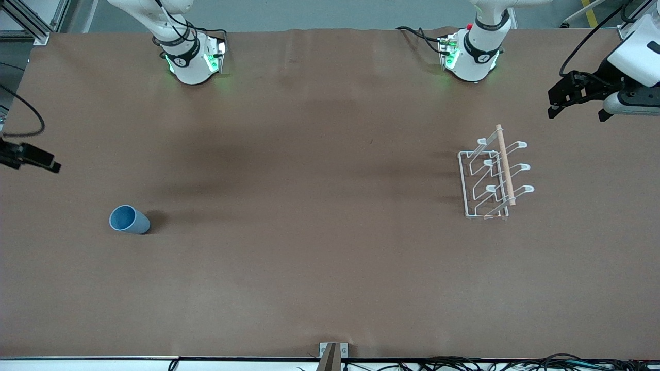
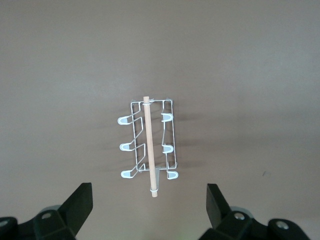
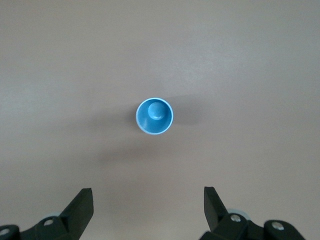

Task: Hang cup on cup holder
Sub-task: 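Move the right gripper toward the light blue cup, then grasp the blue cup with the right gripper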

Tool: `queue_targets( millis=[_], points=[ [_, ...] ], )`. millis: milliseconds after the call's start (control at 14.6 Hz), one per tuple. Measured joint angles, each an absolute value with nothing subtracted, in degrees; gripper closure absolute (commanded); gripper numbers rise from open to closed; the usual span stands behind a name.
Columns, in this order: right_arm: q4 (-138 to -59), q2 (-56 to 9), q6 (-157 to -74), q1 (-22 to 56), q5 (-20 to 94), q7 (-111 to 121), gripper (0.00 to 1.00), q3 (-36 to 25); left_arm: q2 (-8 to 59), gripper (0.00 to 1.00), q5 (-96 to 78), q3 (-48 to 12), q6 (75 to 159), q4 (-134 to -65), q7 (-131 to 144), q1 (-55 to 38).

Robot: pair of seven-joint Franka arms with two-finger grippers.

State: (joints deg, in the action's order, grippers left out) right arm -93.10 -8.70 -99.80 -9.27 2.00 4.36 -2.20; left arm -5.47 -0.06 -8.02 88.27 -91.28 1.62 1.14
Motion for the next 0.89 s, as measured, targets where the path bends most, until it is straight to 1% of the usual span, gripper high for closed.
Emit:
queue_targets(
  millis=[411,616,890],
  points=[
    [-93.6,-21.4,-112.6,-11.4,2.1,9.1,0.02,-2.2,-5.4,0.0,-0.1,-8.0,88.3,-91.1,1.6,1.1],
    [-93.6,-26.3,-117.5,-11.6,2.1,9.5,0.02,-2.2,-5.3,0.0,-0.1,-8.0,88.3,-91.1,1.6,1.1],
    [-93.6,-30.7,-118.9,-11.6,2.1,9.6,0.04,-2.1,-5.3,0.0,-0.1,-8.0,88.3,-91.0,1.6,1.1]
  ],
)
